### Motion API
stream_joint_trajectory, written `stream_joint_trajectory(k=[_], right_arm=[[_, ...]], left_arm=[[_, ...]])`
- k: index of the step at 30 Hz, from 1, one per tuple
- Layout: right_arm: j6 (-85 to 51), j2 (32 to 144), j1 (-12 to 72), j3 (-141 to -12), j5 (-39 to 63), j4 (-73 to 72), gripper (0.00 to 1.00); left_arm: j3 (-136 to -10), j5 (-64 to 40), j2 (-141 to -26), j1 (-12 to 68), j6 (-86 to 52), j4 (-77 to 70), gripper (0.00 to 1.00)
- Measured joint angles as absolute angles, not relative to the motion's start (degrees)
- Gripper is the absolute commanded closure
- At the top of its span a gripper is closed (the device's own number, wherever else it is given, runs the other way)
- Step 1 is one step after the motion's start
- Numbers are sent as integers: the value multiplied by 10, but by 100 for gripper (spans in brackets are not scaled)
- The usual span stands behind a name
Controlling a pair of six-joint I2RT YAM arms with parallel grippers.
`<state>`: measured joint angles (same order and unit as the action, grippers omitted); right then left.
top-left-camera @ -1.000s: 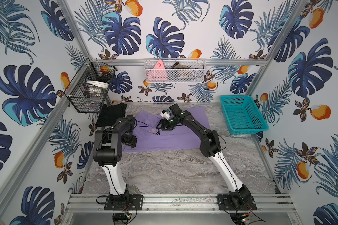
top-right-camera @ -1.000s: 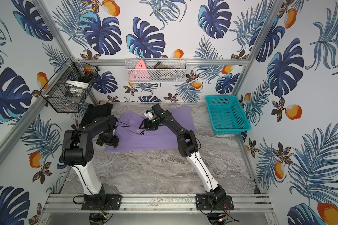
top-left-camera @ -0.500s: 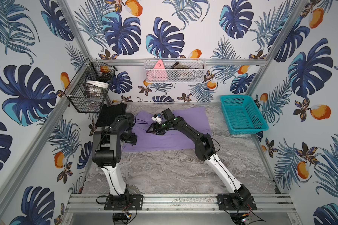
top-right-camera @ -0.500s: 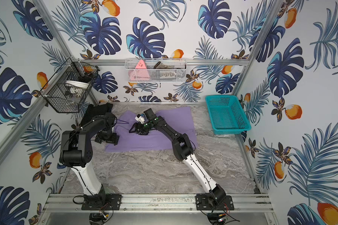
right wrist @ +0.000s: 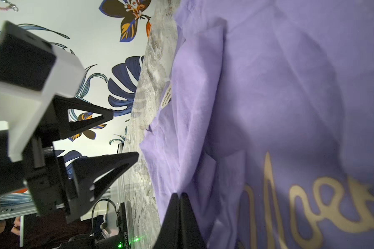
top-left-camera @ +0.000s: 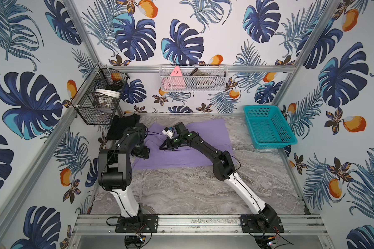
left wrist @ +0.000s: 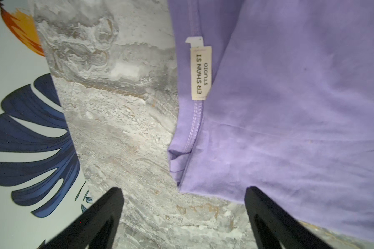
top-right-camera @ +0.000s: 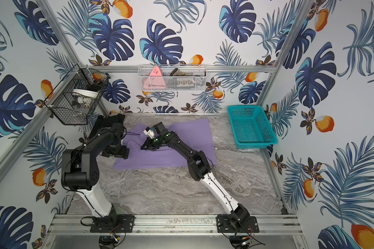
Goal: Fold and stack t-shirts
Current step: Smooth out the T-shirt at the center of the board.
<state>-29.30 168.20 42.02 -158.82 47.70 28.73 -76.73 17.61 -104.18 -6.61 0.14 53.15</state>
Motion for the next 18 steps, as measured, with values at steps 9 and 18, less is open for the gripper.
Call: stream_joint_trajectory(k=[9, 18], right_arm=[[-266, 1663, 422, -1585, 464, 303, 100], [-162, 1627, 458, -1545, 471, 383, 100]], left_arm=[[-808, 182, -1030, -105, 2, 541, 4], [-942, 176, -1068, -134, 1, 564, 4]])
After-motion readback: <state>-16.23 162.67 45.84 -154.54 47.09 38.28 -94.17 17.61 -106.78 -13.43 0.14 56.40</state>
